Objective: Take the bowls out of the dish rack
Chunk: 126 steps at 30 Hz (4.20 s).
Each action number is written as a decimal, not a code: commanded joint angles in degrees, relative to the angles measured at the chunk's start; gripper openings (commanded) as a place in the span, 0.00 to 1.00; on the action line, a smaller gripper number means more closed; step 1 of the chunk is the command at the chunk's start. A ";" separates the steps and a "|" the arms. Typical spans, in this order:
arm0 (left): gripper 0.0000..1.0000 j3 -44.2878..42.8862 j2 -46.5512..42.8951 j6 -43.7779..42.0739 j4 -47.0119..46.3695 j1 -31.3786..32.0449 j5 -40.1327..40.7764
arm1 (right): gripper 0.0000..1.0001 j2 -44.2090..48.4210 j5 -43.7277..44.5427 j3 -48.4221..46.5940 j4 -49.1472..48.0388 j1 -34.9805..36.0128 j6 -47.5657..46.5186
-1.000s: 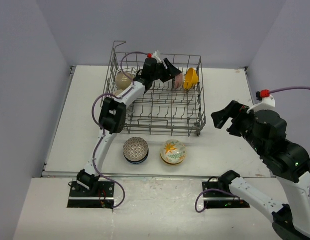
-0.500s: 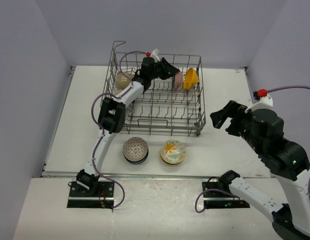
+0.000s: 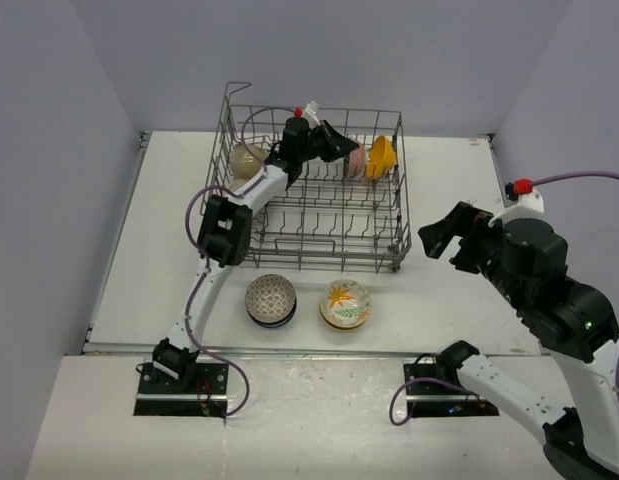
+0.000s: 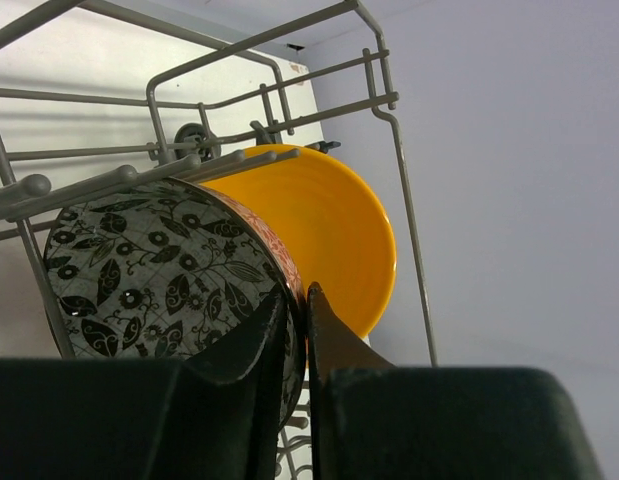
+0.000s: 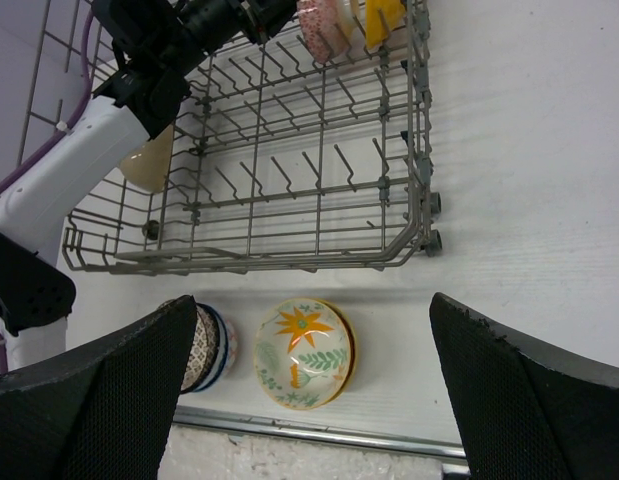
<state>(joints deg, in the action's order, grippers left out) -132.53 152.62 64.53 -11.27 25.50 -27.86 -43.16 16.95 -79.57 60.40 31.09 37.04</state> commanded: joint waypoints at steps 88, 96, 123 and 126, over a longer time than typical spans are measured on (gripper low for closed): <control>0.00 28.02 -55.60 -42.03 65.14 65.73 55.19 | 0.99 -3.61 24.01 -9.03 -0.72 -3.58 -10.32; 0.00 39.71 -53.75 -45.55 57.85 65.30 57.12 | 0.99 -0.53 19.44 -9.02 3.22 -3.49 -5.84; 0.00 47.36 -47.85 -55.13 49.05 54.75 49.13 | 0.99 -2.37 19.79 -12.80 3.58 -3.58 -11.20; 0.00 47.98 -48.11 -54.34 50.38 55.01 49.30 | 0.99 -2.28 19.26 -12.10 3.58 -3.58 -11.11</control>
<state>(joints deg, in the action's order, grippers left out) -84.77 105.14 10.92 38.92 80.18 20.64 -44.66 35.27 -90.87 63.90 27.68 27.22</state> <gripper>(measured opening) 0.020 0.987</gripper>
